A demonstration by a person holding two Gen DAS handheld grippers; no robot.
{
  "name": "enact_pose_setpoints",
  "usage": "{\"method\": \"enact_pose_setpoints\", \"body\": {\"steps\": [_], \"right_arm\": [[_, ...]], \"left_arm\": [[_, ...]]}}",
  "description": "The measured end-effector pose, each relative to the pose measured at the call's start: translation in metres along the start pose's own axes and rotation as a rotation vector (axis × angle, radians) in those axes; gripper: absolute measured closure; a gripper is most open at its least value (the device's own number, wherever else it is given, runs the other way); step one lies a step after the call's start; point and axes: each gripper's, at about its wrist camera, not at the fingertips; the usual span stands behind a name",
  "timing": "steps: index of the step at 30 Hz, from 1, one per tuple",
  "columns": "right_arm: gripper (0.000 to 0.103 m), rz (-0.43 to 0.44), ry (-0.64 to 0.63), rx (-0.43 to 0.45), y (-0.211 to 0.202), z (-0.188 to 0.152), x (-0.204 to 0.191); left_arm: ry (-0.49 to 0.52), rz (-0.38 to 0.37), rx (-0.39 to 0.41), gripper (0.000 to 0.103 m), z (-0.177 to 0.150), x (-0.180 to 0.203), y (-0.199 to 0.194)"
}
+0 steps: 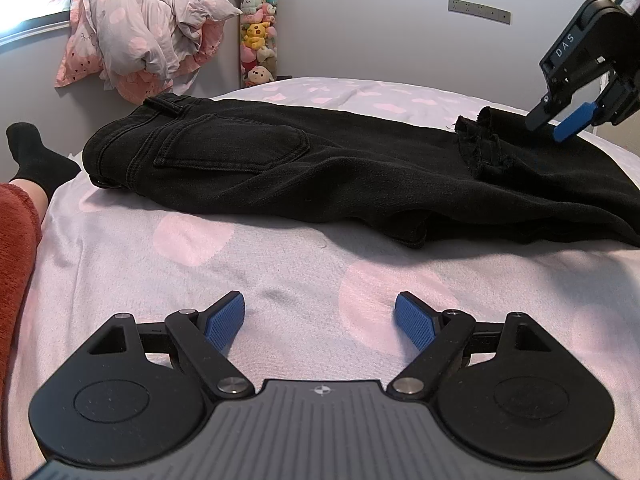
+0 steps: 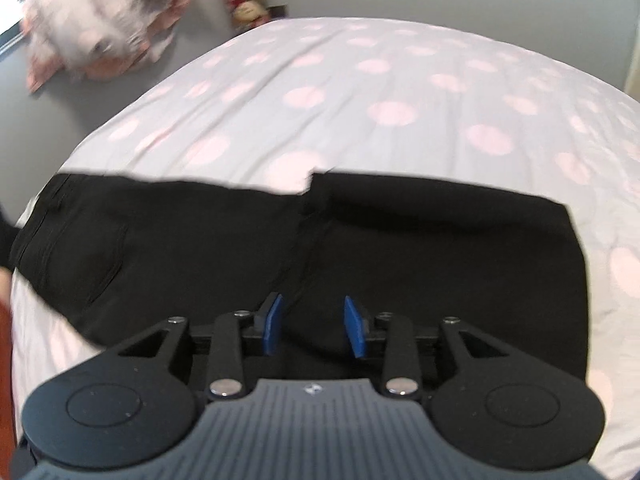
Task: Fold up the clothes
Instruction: 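Fold the held leg hem over toward the waistband with the right gripper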
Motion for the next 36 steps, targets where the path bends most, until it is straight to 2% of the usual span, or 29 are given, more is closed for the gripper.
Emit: {"method": "enact_pose_setpoints", "body": {"steps": [2, 3, 4, 9, 13, 17, 19, 21, 22, 23, 27, 30, 33, 36], "right_arm": [[0.051, -0.008, 0.038, 0.008, 0.007, 0.008, 0.006], [0.042, -0.008, 0.057, 0.010, 0.011, 0.012, 0.008], [0.041, -0.006, 0.077, 0.012, 0.017, 0.015, 0.009], [0.042, -0.033, 0.130, -0.002, 0.055, 0.027, 0.005], [0.043, -0.092, 0.147, -0.017, 0.079, 0.031, 0.007], [0.041, -0.118, 0.181, -0.025, 0.100, 0.034, 0.012], [0.055, -0.143, 0.173, -0.025, 0.105, 0.033, 0.013], [0.063, -0.142, 0.148, -0.014, 0.105, 0.031, 0.015], [0.079, -0.131, 0.139, -0.008, 0.104, 0.031, 0.016], [0.083, -0.120, 0.140, -0.004, 0.101, 0.030, 0.019], [0.086, -0.030, 0.228, 0.044, 0.078, 0.032, 0.036], [0.088, 0.021, 0.249, 0.075, 0.061, 0.042, 0.033], [0.088, 0.064, 0.241, 0.070, 0.057, 0.050, 0.024], [0.088, 0.050, 0.220, 0.047, 0.069, 0.049, 0.014]], "left_arm": [[0.000, 0.000, 0.000, 0.005, 0.000, 0.000, 0.000], [0.000, 0.000, 0.000, 0.005, 0.000, 0.000, 0.000], [0.001, 0.000, 0.000, 0.005, 0.000, 0.000, 0.000], [-0.002, -0.002, 0.000, 0.005, 0.000, 0.000, 0.000], [-0.028, -0.021, 0.001, 0.005, 0.000, -0.005, 0.000], [0.002, 0.001, -0.001, 0.005, 0.000, 0.001, 0.000], [0.018, 0.012, -0.001, 0.005, 0.000, 0.003, 0.000], [0.009, 0.005, -0.002, 0.005, 0.000, 0.001, 0.000], [0.002, 0.000, -0.002, 0.005, 0.000, 0.000, 0.000], [-0.005, -0.005, -0.002, 0.005, 0.000, -0.001, 0.000], [0.001, -0.001, -0.003, 0.005, 0.000, -0.001, 0.001], [0.008, 0.004, -0.003, 0.005, 0.000, 0.000, 0.001], [0.008, 0.004, -0.003, 0.005, 0.000, 0.000, 0.001], [0.007, 0.003, -0.003, 0.005, 0.000, 0.001, 0.001]]}}
Point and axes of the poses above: each gripper's, at about its wrist camera, not at the fingertips, and y roughly the way its jaws point, x to its right, z to its top, and after that the axes turned 3 degrees about x, right-handed
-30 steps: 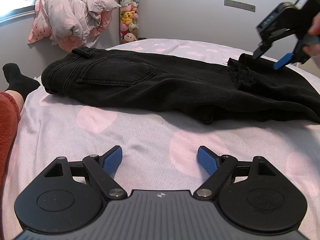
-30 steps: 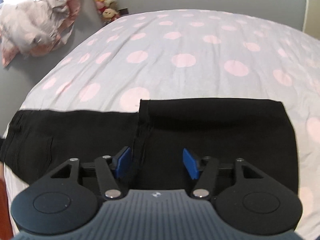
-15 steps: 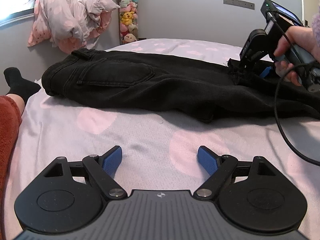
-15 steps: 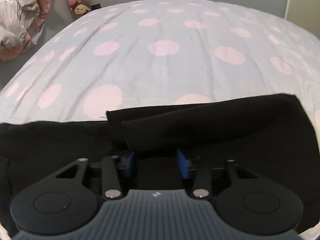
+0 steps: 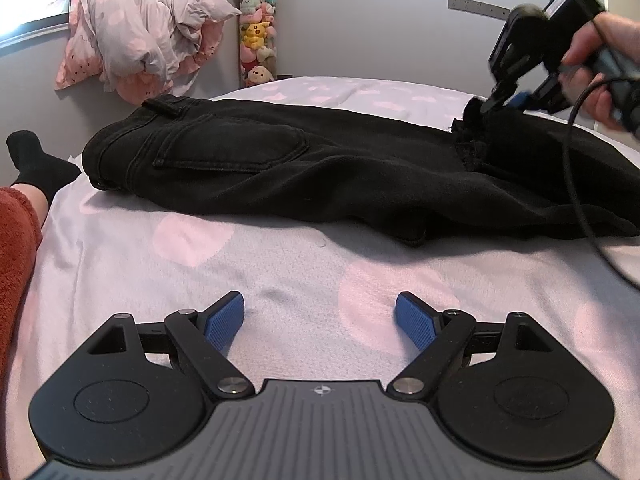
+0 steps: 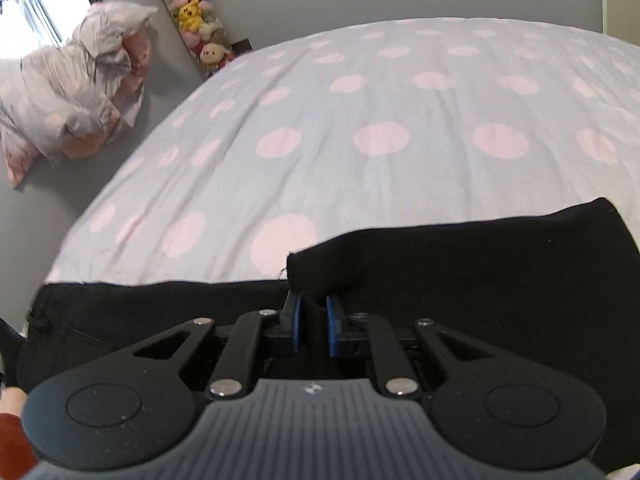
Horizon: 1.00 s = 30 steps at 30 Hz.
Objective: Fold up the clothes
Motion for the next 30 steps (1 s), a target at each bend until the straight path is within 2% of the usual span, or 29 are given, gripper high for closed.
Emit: {"method": "enact_pose_setpoints", "body": {"steps": [5, 7, 9, 11, 14, 17, 21, 22, 26, 30], "right_arm": [[0.086, -0.019, 0.038, -0.080, 0.033, -0.019, 0.014], [0.076, 0.005, 0.042, -0.067, 0.031, -0.020, 0.016], [0.064, 0.030, 0.049, -0.073, 0.023, -0.017, 0.014], [0.064, 0.048, 0.017, -0.059, 0.007, -0.014, 0.011], [0.063, 0.050, -0.060, 0.029, -0.031, -0.018, 0.015], [0.060, 0.020, -0.137, 0.117, -0.076, -0.033, 0.031], [0.059, -0.048, -0.158, 0.169, -0.119, -0.066, 0.070], [0.059, -0.068, -0.149, 0.176, -0.127, -0.076, 0.081], [0.059, -0.119, -0.074, 0.204, -0.148, -0.104, 0.121], [0.059, -0.151, -0.029, 0.272, -0.160, -0.124, 0.147]], "left_arm": [[0.004, 0.003, -0.001, 0.005, 0.000, 0.001, 0.000], [-0.008, -0.007, -0.003, 0.005, 0.001, -0.001, 0.000], [-0.015, -0.026, 0.001, 0.005, 0.002, -0.005, -0.002], [-0.013, -0.039, 0.005, 0.008, 0.004, -0.008, -0.006], [0.003, -0.054, 0.014, 0.013, 0.015, -0.009, -0.018], [-0.005, -0.129, 0.030, 0.019, 0.035, -0.009, -0.036], [-0.014, -0.220, 0.041, 0.018, 0.070, 0.002, -0.044], [-0.028, -0.248, 0.033, 0.015, 0.080, 0.006, -0.041], [-0.080, -0.380, -0.021, 0.013, 0.115, 0.030, -0.011], [-0.150, -0.420, -0.093, 0.013, 0.142, 0.050, 0.035]]}}
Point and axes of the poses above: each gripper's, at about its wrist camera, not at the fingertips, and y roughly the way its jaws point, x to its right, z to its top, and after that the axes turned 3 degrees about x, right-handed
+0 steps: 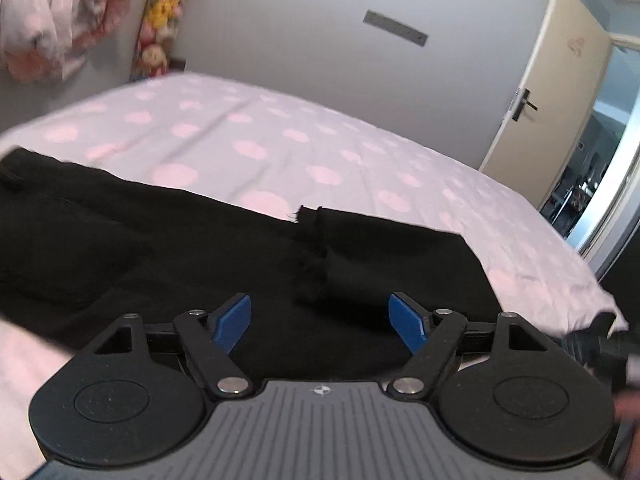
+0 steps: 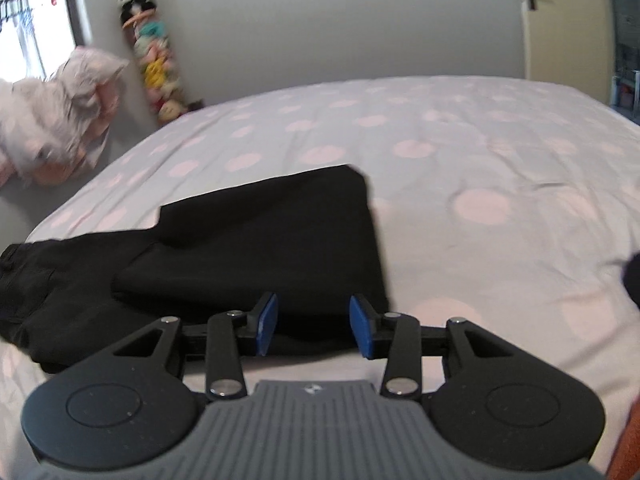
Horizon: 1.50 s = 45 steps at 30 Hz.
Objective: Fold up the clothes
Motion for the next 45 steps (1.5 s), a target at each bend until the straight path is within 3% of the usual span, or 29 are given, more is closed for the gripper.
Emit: {"method": "enact_pose_setpoints", "body": {"steps": [3, 9, 12, 16, 18, 19, 20, 23, 27, 29, 30, 31, 32, 33, 37, 42, 45], "right_arm": [[0.059, -0.040, -0.042, 0.015, -0.002, -0.009, 0.007], [0.057, -0.010, -0.092, 0.044, -0.005, -0.007, 0.005], [0.056, -0.001, -0.095, 0.052, -0.002, -0.006, 0.003], [0.056, -0.001, -0.060, 0.025, 0.002, -0.004, 0.007], [0.056, -0.010, -0.051, 0.006, 0.003, -0.004, 0.010], [0.056, -0.009, -0.042, -0.004, 0.002, -0.005, 0.013], [0.056, -0.007, -0.034, -0.014, 0.002, -0.006, 0.015], [0.053, 0.003, -0.019, -0.068, 0.007, -0.013, 0.017], [0.045, -0.014, -0.044, -0.089, 0.012, -0.020, 0.012], [0.046, -0.017, -0.042, -0.075, 0.012, -0.021, 0.010], [0.052, -0.005, -0.040, -0.067, 0.011, -0.022, 0.009], [0.074, 0.028, -0.042, -0.063, 0.009, -0.022, 0.005], [0.086, 0.061, -0.049, -0.058, 0.008, -0.022, 0.001], [0.092, 0.093, -0.073, -0.048, 0.006, -0.024, -0.006], [0.092, 0.149, -0.169, 0.005, 0.011, -0.028, -0.034], [0.089, 0.078, -0.202, 0.084, 0.032, -0.027, -0.049], [0.090, 0.025, -0.211, 0.084, 0.045, -0.030, -0.049]], "left_arm": [[-0.072, -0.023, -0.062, 0.013, 0.012, -0.006, 0.038], [-0.244, -0.044, -0.172, 0.013, 0.015, -0.025, 0.098], [-0.321, -0.045, -0.238, 0.018, 0.010, -0.034, 0.118], [-0.360, -0.048, -0.257, 0.021, 0.007, -0.038, 0.129], [-0.363, -0.043, -0.267, 0.035, 0.007, -0.035, 0.135], [-0.366, -0.040, -0.274, 0.055, 0.007, -0.034, 0.137], [-0.369, -0.037, -0.282, 0.067, 0.007, -0.033, 0.139], [-0.377, -0.047, -0.251, 0.083, 0.013, -0.032, 0.135], [-0.349, -0.106, -0.174, 0.088, 0.033, -0.016, 0.115], [-0.330, -0.142, -0.141, 0.089, 0.045, -0.004, 0.103], [-0.316, -0.164, -0.125, 0.089, 0.052, 0.003, 0.097], [-0.300, -0.184, -0.112, 0.089, 0.059, 0.011, 0.092], [-0.285, -0.202, -0.099, 0.090, 0.066, 0.018, 0.087], [-0.269, -0.221, -0.087, 0.090, 0.073, 0.026, 0.081], [-0.223, -0.274, -0.037, 0.091, 0.098, 0.054, 0.063], [-0.196, -0.324, 0.032, 0.092, 0.121, 0.071, 0.029], [-0.188, -0.315, 0.069, 0.092, 0.131, 0.069, 0.014]]}}
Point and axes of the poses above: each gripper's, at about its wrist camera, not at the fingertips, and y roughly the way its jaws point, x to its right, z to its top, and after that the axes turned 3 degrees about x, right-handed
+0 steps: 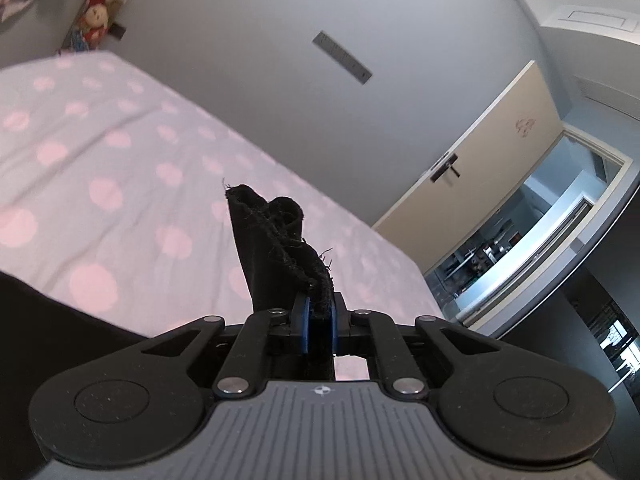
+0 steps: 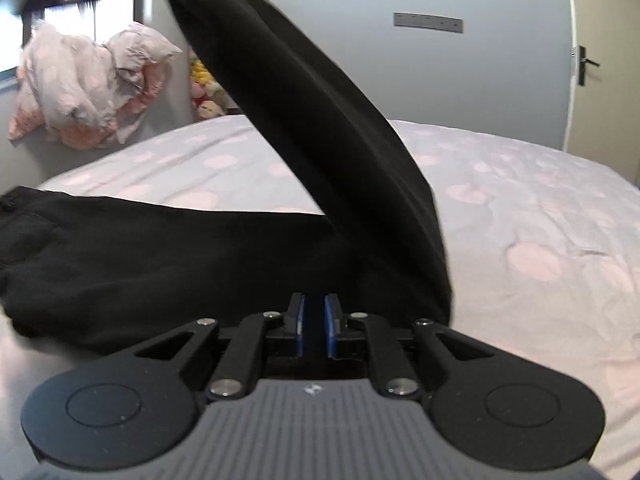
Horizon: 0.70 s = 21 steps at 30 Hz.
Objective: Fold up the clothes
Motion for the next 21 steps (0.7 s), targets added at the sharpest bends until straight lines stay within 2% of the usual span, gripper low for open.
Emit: {"method": "enact_pose_setpoints", "body": {"steps": [3, 4, 6, 12, 15, 21], "right_arm": [[0.095, -0.049, 0.015, -0.033, 0.011, -0.006, 0.004], [0.102, -0.059, 0.020, -0.037, 0.010, -0.007, 0.005], [0.103, -0.074, 0.022, -0.036, 0.007, -0.007, 0.006], [0.103, -0.101, 0.042, -0.072, 0.009, -0.012, 0.004], [0.103, -0.097, 0.061, -0.095, 0.013, -0.012, 0.006], [0.103, -0.079, 0.067, -0.133, 0.013, -0.012, 0.008]], "left_arm": [[-0.017, 0.040, 0.031, 0.092, 0.009, -0.014, -0.014], [-0.024, 0.059, 0.033, 0.093, 0.008, -0.023, -0.021], [-0.040, 0.128, 0.042, 0.093, 0.001, -0.046, -0.032], [-0.173, 0.302, -0.039, 0.094, -0.042, -0.136, -0.032], [-0.204, 0.349, -0.078, 0.095, -0.065, -0.168, -0.026], [-0.180, 0.390, -0.122, 0.094, -0.095, -0.200, -0.012]]}}
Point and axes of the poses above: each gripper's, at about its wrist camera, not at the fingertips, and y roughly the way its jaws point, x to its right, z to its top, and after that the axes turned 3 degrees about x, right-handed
